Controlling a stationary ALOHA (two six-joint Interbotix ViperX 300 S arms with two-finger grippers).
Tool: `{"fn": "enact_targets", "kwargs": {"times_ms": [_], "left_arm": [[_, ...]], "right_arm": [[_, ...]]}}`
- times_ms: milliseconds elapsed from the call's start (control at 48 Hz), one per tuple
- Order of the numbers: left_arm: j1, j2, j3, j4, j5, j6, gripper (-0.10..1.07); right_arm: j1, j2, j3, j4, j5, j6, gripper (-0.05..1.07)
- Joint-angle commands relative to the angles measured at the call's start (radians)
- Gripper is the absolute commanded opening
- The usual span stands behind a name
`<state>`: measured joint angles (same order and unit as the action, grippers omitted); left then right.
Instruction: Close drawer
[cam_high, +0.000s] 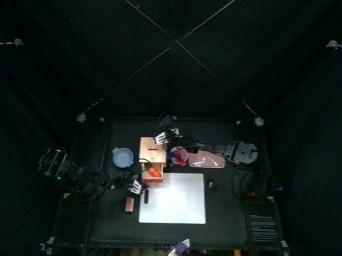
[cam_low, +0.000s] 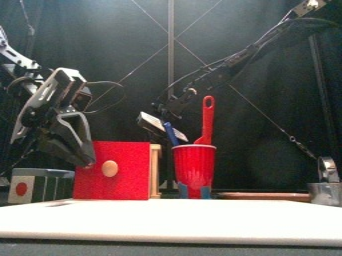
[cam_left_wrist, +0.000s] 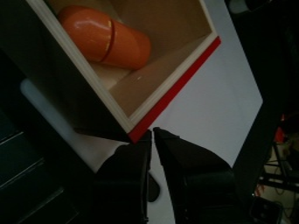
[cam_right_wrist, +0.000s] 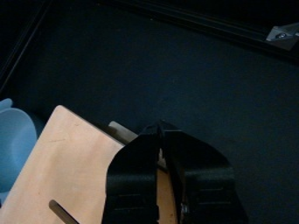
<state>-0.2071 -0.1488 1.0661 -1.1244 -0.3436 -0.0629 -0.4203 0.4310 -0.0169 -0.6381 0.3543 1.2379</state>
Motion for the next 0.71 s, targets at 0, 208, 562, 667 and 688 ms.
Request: {"fn": "enact_targets", "kwargs": {"times_ms": [0,208,562,667,688], "left_arm": [[0.017,0.009,-0.021,0.003,-0.009,0.003,0.56],[0.048,0.04,-0.034,0.008,-0.009,0.005,0.56],[0.097,0.048,-0.031,0.011,-0.069,0.011,0.56],[0.121,0.048,-0.031,0.015,-0.072,0.011,0.56],[0.127,0.048,-0.031,0.017,-0.071,0.009,0.56]], "right_arm": [[0.0,-0.023,-0.009,0.0,-0.002,0.0,0.38],[0.011,-0.023,-0.006,0.0,-0.002,-0.002,0.38],[0.012,-0.028,0.0,0.0,0.009,-0.002,0.38],[0.012,-0.028,0.0,0.0,0.009,-0.002,0.38],[0.012,-0.028,0.0,0.0,0.009,-0.002,0.38]]}}
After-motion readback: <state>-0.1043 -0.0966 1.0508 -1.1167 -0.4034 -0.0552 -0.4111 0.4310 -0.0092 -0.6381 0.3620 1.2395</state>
